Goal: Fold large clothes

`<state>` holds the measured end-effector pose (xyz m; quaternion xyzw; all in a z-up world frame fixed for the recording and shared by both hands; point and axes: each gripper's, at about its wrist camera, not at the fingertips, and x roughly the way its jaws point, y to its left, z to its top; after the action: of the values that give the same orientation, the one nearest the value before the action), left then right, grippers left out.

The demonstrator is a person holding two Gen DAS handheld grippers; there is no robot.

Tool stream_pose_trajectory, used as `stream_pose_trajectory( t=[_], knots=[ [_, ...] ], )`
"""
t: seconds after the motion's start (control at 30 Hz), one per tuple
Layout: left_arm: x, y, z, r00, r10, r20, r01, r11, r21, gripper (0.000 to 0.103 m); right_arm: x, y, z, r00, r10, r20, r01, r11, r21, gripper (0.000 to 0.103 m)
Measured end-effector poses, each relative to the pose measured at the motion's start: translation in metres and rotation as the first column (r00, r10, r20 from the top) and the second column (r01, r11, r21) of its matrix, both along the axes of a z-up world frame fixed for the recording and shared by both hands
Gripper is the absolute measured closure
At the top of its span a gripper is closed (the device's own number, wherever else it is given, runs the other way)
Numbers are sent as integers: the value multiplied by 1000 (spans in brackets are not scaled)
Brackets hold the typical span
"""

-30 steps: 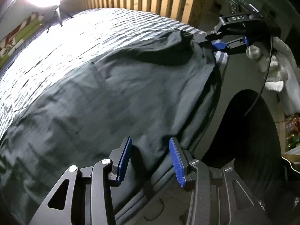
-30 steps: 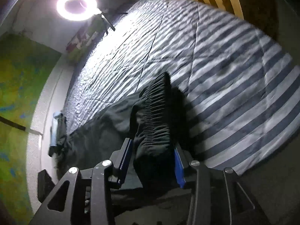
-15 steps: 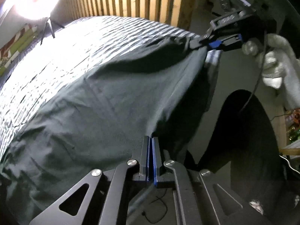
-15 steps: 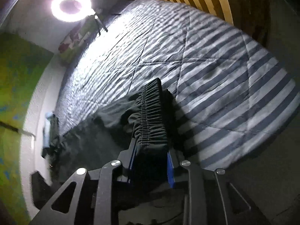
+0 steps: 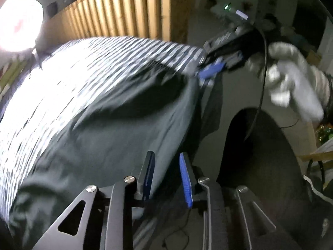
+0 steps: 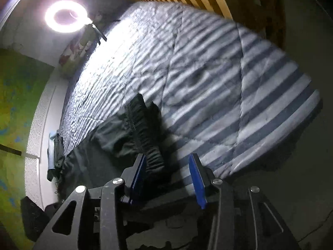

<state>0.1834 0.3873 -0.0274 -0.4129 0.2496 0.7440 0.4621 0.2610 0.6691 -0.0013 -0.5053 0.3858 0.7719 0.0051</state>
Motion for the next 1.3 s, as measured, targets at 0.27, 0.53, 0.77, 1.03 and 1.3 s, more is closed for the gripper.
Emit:
stream_pose_trajectory(
  t=[0.27,0.53,0.77,1.03,1.3],
  knots=[
    [-19,55,-28,999,-42,22,44,995,-92,76,-2,-15,22,991,49,-121,-51,999,-15,72],
    [-36,125,-23,994,-99,38,101,994,-40,54,1,16,-5,998,-42,-39,39,996,-80,59],
    [-72,102,-38,984,-13,178,7,999,36,100,-1,17,1,999,-8,-48,3,996,-94,58],
    [-99,48,-47,912,110,394,-203,958,203,100,-29,1,-17,996,36,-78,-55,961,-270,43],
    [-83,66,-50,941,42,336,-110,976,187,100,-65,-30,-28,991,106,-83,-126,947,-294,39]
  ],
)
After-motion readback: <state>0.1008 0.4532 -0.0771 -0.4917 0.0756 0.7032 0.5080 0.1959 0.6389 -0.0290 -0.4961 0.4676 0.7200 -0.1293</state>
